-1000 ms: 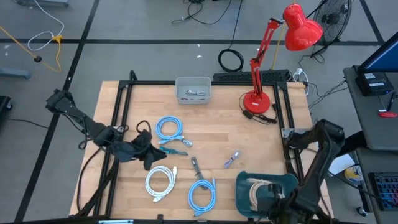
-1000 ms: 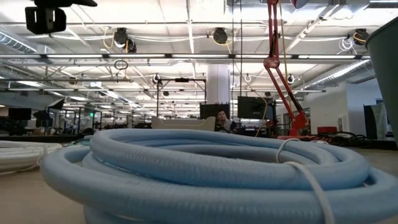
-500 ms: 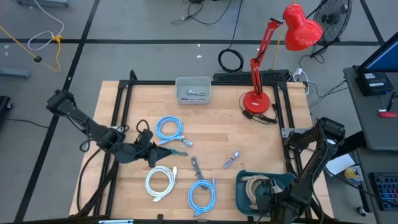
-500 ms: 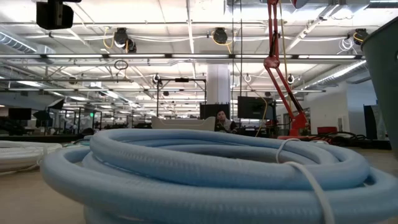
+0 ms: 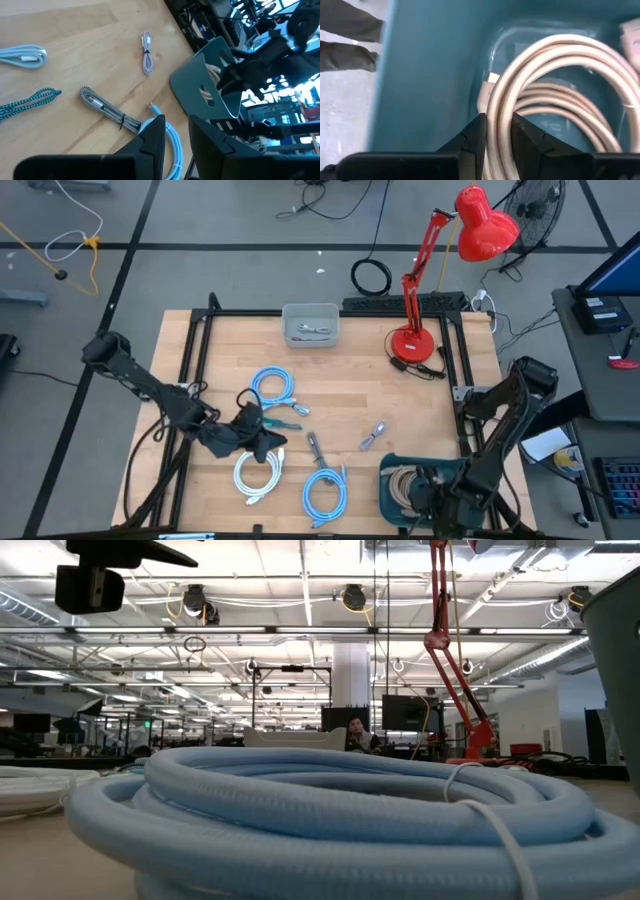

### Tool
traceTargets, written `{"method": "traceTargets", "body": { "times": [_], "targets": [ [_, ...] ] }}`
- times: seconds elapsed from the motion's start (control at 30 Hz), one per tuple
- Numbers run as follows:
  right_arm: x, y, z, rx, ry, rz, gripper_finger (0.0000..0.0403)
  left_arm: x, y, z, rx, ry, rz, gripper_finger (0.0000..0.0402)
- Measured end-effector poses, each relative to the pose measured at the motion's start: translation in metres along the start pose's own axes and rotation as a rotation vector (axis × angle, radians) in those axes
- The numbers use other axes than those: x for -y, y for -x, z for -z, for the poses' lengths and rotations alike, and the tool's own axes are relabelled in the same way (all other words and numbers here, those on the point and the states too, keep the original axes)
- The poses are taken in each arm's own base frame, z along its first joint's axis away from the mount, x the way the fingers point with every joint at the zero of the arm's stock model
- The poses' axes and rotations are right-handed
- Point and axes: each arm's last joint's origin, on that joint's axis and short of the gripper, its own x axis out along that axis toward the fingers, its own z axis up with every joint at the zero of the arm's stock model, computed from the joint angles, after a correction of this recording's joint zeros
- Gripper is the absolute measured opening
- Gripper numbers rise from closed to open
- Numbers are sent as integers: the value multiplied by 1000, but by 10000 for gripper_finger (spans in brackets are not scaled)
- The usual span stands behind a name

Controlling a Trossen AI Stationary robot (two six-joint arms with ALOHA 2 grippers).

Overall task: Pick & Place USB Port
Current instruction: Put the brown hdmi cable into the blue bin, then put the blue usb cable into the gray bin

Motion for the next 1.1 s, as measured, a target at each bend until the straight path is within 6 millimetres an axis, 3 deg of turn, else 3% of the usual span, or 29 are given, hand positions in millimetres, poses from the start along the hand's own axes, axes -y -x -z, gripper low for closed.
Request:
{"method": "traceTargets", "body": {
  "times": [0.27, 0.83, 1.1],
  "targets": [
    [2, 12, -4, 49, -34, -17, 77, -1, -1, 1, 0, -3, -5, 88],
    [10, 10, -14, 41, -80, -15, 179, -1, -2, 0, -4, -10, -5, 88],
    [16, 30, -31, 120, -134, -113, 179, 11, -3, -20, 89, -47, 114, 88]
  ]
}}
